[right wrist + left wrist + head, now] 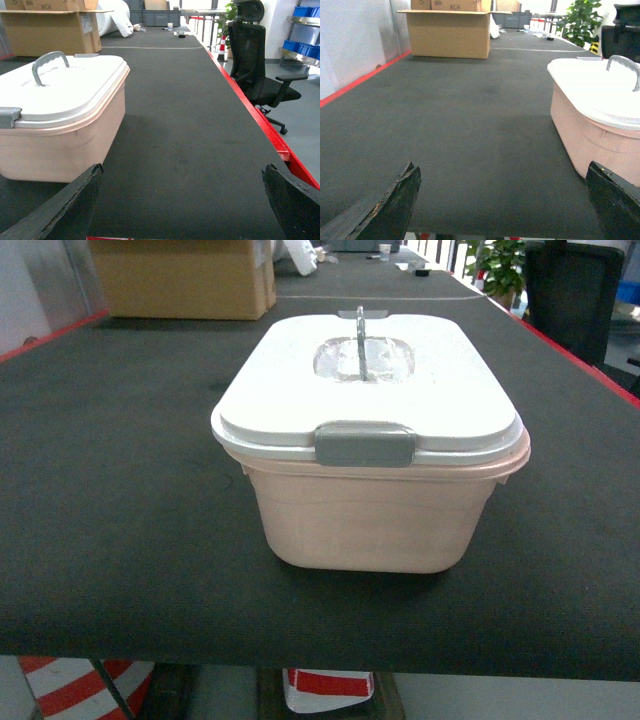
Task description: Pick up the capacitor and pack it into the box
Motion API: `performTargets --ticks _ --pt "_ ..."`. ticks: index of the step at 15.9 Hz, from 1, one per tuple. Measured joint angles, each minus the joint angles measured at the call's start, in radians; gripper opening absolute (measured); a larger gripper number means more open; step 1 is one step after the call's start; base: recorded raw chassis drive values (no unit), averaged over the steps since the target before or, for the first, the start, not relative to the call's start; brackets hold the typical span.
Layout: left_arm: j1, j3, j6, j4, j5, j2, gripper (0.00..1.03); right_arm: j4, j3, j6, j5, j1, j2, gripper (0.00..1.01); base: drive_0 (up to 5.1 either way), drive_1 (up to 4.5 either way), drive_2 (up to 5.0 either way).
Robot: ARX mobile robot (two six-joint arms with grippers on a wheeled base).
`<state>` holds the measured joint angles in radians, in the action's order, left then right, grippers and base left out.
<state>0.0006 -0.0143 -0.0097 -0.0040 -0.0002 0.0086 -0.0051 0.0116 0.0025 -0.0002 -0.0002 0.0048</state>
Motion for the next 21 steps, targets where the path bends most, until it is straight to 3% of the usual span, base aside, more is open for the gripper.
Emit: performTargets --ticks 21 --pt "0.000 0.000 0.000 0.000 0.000 0.000 0.98 0.000 0.000 0.000 0.000 0.000 0.000 0.98 0.0 0.00 0.0"
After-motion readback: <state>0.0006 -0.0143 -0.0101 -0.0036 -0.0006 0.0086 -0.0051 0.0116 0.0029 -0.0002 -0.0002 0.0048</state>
